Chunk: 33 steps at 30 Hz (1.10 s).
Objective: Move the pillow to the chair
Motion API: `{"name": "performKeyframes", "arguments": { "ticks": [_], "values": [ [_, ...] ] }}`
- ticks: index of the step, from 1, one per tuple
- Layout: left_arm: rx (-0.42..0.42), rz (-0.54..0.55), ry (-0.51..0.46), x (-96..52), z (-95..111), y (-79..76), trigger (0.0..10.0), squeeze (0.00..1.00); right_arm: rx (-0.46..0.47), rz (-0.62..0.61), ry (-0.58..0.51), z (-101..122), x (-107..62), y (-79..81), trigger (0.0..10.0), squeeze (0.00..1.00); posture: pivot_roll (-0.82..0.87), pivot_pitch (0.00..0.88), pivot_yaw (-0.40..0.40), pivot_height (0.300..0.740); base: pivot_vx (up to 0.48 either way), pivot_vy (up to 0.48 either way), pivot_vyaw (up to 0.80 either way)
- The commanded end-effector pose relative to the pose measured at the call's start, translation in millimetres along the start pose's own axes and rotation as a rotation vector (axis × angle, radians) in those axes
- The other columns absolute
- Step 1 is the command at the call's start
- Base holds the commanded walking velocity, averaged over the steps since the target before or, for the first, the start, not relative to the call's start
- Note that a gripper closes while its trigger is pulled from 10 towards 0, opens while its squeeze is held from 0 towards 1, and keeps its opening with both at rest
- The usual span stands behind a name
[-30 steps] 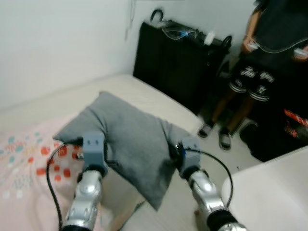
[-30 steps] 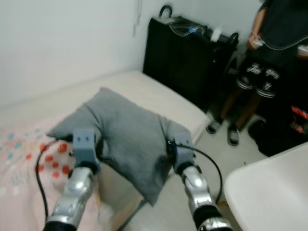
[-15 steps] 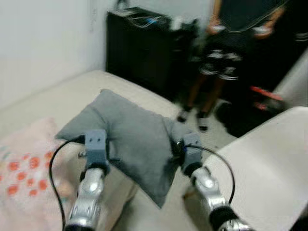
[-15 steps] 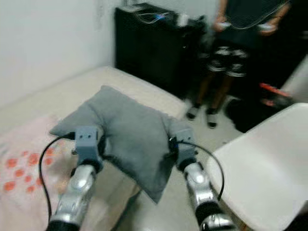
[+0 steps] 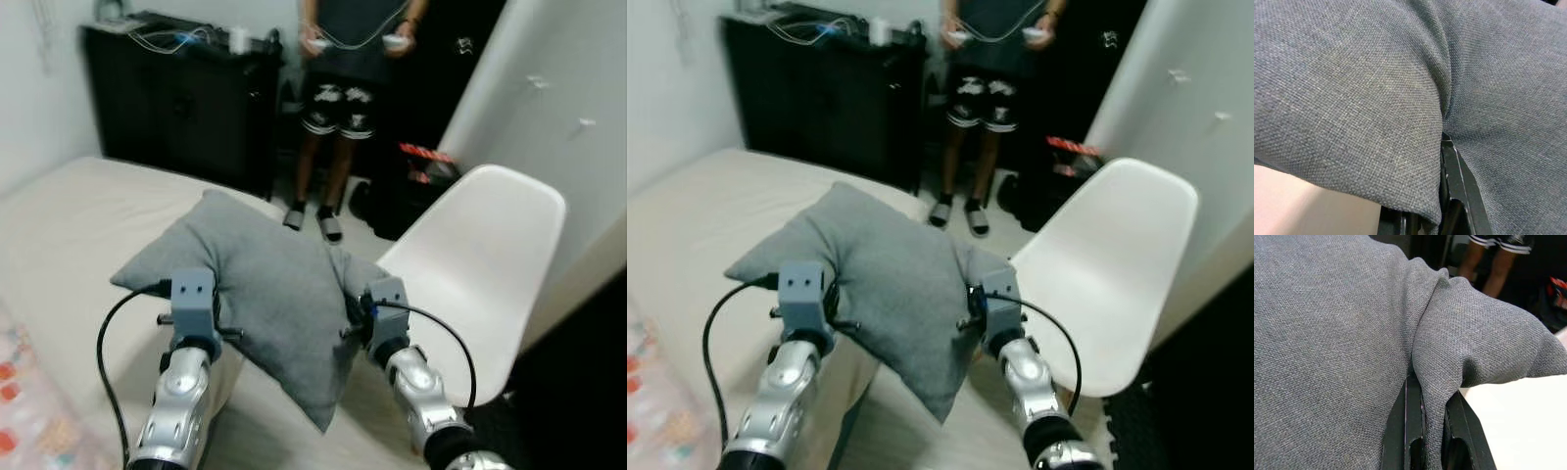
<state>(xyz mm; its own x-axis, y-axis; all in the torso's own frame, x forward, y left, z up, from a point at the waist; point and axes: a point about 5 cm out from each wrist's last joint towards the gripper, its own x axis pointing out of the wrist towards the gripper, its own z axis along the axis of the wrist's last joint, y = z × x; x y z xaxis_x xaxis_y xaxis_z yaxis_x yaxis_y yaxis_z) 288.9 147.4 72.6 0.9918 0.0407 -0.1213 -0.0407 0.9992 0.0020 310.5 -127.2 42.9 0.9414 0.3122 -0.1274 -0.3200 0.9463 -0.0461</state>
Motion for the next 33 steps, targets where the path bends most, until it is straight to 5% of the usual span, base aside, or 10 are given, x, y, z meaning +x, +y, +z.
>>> {"name": "performKeyframes", "arguments": {
  "ticks": [1,33],
  "values": [
    [0.003,-0.029,-0.029,2.1,7.3,-8.0,10.0,0.00,-0.016,0.006,-0.001,1.0,0.2,-1.0,10.0,0.00,0.09,0.000,-0.119,0.740,0.000,0.000,-0.80],
    [0.003,-0.035,-0.009,0.3,3.3,-8.8,10.0,0.00,0.001,-0.020,0.027,-3.4,-1.2,-4.9,10.0,0.00,0.09,0.000,-0.117,0.740,0.000,0.000,-0.80]
  ]
}}
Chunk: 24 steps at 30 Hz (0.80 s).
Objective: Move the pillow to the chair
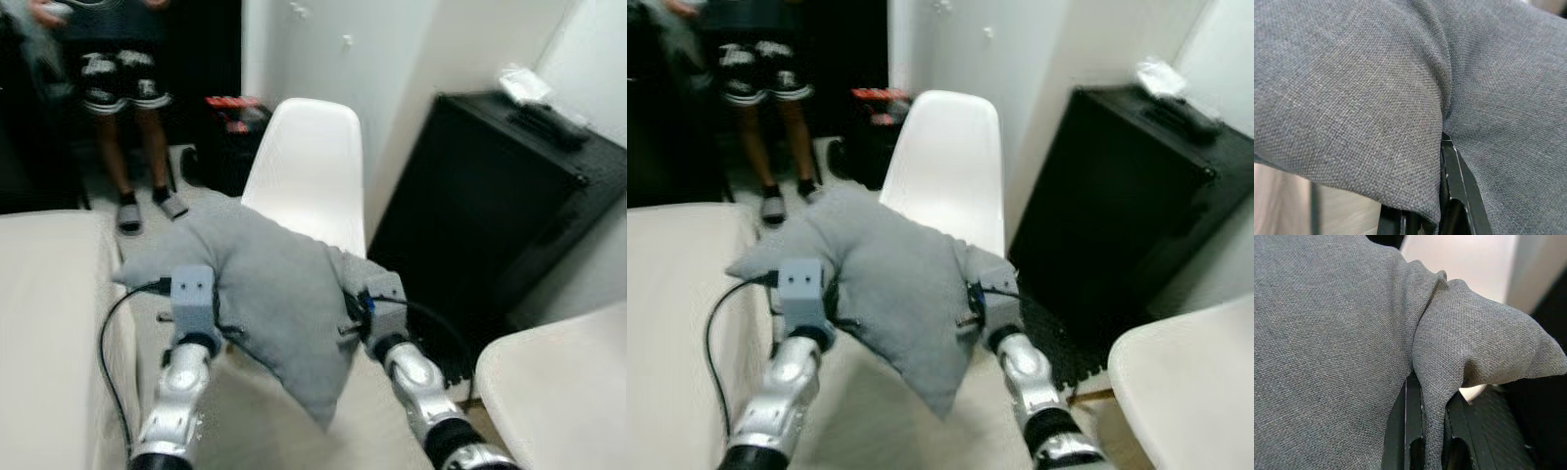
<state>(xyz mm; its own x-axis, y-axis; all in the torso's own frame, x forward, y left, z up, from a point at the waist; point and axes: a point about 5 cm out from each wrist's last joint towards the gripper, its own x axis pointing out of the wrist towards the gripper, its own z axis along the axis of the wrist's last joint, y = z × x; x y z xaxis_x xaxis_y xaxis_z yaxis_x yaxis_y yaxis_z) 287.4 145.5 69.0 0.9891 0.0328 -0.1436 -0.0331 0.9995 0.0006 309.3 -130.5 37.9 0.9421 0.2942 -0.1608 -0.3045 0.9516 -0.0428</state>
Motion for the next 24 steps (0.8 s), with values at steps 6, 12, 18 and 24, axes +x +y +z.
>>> {"name": "performKeyframes", "arguments": {
  "ticks": [6,12,18,24],
  "values": [
    [0.003,-0.029,-0.026,0.5,6,-7.8,10.0,0.00,0.010,-0.016,0.004,0,-0.1,-3.7,10.0,0.00,0.09,0.000,-0.118,0.740,0.000,0.000,-0.80],
    [0.018,-0.030,0.013,-2.2,-4,-7.1,10.0,0.00,0.020,-0.024,0.053,-7,-2.3,-5.7,10.0,0.00,0.08,0.000,-0.117,0.740,0.000,0.000,-0.80],
    [0.075,-0.060,0.050,-7.5,-15,-6.7,10.0,0.00,0.010,-0.026,0.115,-20,-7.9,-5.5,10.0,0.00,0.09,0.000,-0.091,0.740,0.000,0.000,-0.80],
    [0.115,-0.084,0.071,-9.1,-20,-3.6,10.0,0.00,0.025,-0.050,0.121,-24,-10.8,-3.3,10.0,0.00,0.09,0.000,-0.050,0.740,0.000,0.000,-0.80]
  ]
}}
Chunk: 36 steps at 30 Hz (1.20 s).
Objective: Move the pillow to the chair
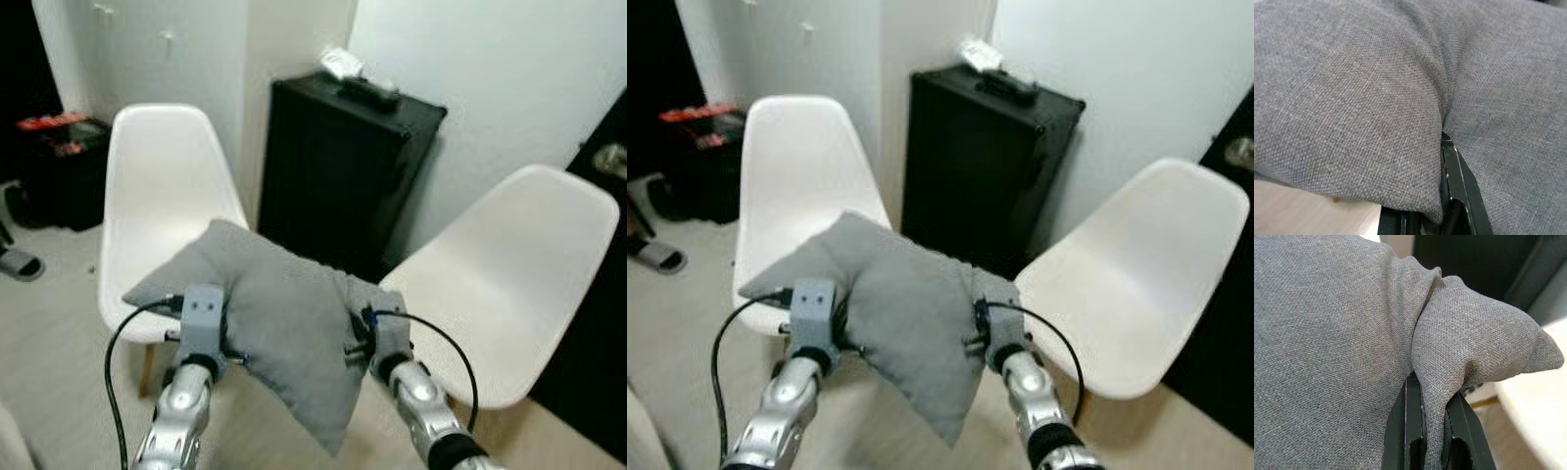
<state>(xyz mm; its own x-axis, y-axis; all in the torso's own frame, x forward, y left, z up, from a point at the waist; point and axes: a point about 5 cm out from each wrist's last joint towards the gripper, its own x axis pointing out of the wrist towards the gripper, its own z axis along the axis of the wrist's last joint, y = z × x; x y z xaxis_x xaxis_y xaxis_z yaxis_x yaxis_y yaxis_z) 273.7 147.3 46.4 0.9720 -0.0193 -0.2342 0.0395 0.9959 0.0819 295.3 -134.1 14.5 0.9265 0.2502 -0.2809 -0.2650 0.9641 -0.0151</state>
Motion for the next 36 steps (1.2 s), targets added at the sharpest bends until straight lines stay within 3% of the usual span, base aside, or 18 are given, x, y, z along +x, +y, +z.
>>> {"name": "performKeyframes", "arguments": {
  "ticks": [1,11,17,27,36],
  "values": [
    [0.040,-0.039,-0.006,1.3,1,-4.7,10.0,0.00,0.000,-0.029,0.000,-1,-1.8,-4.7,10.0,0.00,0.09,0.000,-0.027,0.740,0.000,0.000,-0.80],
    [0.101,-0.100,0.035,0.7,-8,-5.0,10.0,0.00,0.049,-0.084,0.040,-20,-11.3,-2.3,10.0,0.00,0.09,0.000,0.061,0.740,0.000,0.000,-0.80],
    [0.120,-0.112,0.032,-0.6,-10,-7.0,10.0,0.00,0.066,-0.103,0.049,-24,-13.7,-1.2,10.0,0.00,0.09,0.000,0.069,0.740,0.000,0.000,-0.80],
    [0.027,-0.068,0.059,2.7,-16,-9.1,10.0,0.00,0.055,-0.090,0.042,-20,-11.1,-3.0,10.0,0.00,0.09,0.000,0.023,0.740,0.000,0.000,-0.80],
    [0.000,-0.048,0.087,2.1,-20,-8.6,10.0,0.00,0.049,-0.080,0.036,-16,-9.0,-4.9,10.0,0.00,0.09,0.000,0.000,0.740,0.000,0.000,-0.80]
  ]
}}
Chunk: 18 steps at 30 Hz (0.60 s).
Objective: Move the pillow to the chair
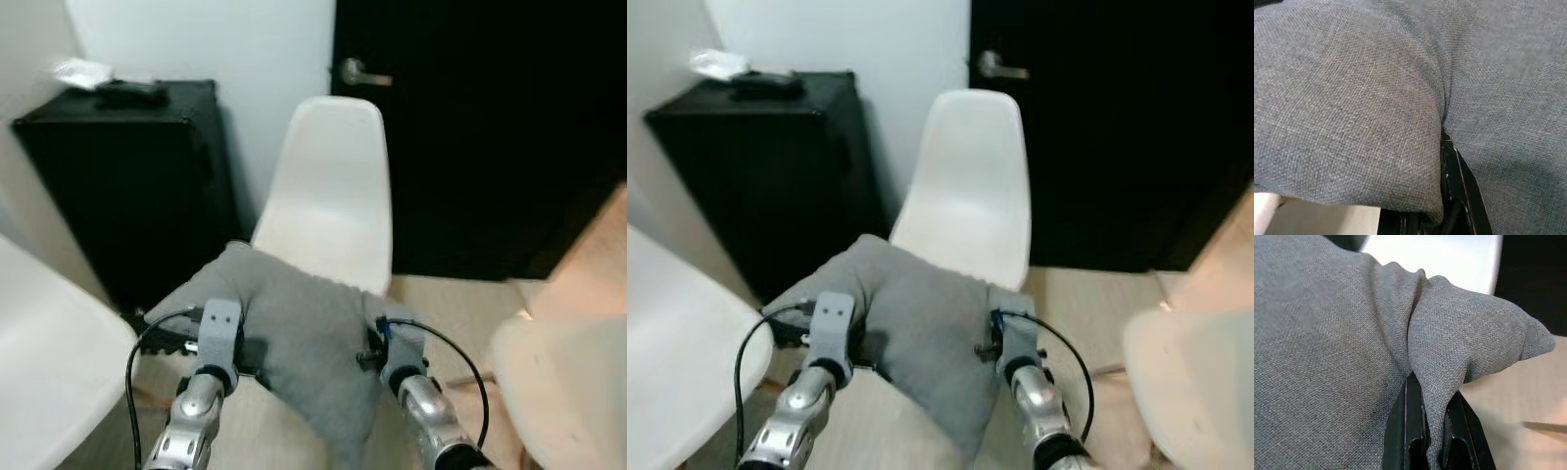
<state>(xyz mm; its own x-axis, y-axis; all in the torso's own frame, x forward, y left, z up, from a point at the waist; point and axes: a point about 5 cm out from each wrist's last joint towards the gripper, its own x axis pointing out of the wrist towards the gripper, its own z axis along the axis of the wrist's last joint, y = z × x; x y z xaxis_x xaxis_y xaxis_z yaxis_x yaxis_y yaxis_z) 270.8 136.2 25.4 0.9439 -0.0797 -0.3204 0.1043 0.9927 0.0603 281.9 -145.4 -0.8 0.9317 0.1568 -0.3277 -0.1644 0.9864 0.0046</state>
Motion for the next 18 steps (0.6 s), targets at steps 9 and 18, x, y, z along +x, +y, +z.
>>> {"name": "performKeyframes", "arguments": {
  "ticks": [9,18],
  "values": [
    [0.054,0.025,-0.002,-1.8,-1.6,4.5,10.0,0.00,-0.002,0.019,-0.011,3.4,2.0,2.0,10.0,0.00,0.10,0.000,-0.008,0.740,0.000,0.000,-0.80],
    [0.031,0.078,-0.034,-0.4,0.7,9.2,10.0,0.00,0.010,0.066,-0.023,5.7,2.5,1.7,10.0,0.00,0.12,0.000,-0.060,0.740,0.000,0.000,-0.62]
  ]
}}
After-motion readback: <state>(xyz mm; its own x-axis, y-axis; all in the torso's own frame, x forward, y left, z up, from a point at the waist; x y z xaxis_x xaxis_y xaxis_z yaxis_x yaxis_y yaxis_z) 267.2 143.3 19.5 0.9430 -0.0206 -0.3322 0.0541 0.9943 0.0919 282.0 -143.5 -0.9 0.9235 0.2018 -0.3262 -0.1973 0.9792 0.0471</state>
